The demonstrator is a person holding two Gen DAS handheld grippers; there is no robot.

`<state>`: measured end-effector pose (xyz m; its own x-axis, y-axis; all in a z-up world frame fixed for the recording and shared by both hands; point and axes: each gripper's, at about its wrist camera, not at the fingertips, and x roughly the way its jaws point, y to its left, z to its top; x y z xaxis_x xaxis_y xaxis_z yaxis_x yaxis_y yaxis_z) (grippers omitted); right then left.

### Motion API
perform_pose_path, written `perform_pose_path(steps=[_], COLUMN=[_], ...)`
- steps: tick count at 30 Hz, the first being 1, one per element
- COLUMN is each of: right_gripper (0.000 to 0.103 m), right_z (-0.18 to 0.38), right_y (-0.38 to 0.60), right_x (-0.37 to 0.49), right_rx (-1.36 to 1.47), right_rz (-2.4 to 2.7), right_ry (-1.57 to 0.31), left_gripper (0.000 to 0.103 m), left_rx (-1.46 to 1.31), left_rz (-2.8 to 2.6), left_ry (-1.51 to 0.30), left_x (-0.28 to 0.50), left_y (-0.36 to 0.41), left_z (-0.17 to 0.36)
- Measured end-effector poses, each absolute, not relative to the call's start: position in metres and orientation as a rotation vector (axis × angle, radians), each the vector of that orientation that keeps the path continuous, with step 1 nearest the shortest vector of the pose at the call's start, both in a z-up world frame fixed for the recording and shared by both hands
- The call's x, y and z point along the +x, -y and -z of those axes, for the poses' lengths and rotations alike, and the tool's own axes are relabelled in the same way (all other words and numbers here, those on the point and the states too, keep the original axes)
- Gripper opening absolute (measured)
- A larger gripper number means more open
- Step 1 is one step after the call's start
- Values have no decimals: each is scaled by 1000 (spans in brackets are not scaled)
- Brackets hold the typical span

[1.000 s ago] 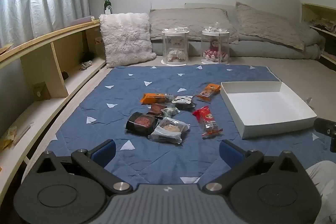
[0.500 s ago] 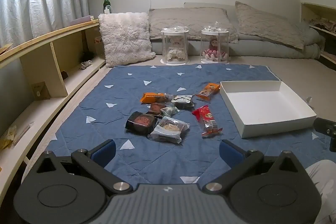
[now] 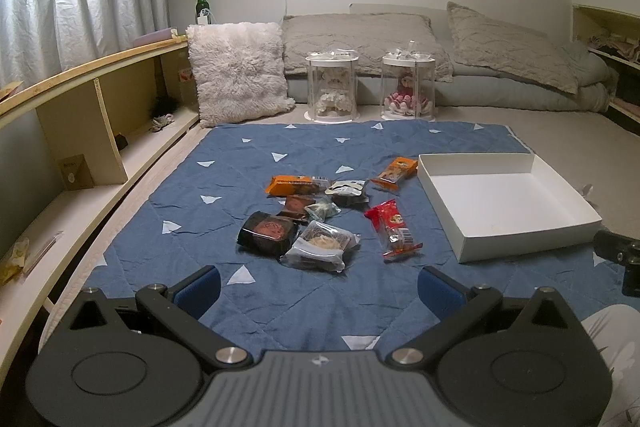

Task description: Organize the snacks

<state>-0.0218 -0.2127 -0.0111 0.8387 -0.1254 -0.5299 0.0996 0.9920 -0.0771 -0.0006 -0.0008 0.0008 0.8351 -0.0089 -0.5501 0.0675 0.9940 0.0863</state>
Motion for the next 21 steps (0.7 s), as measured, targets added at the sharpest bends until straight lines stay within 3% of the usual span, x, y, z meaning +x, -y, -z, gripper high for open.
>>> perform_pose_path(steps=[21], right_gripper=[103], right_z=[11], right_y=[212], right_x=[-20], right_rx=[-51], right_rz=[124], right_ry=[-568], left_gripper=[103], left_rx=[101], left_rz=[43], left_ry=[-582], left_x=[-1], left_y=[1], left_z=[-1])
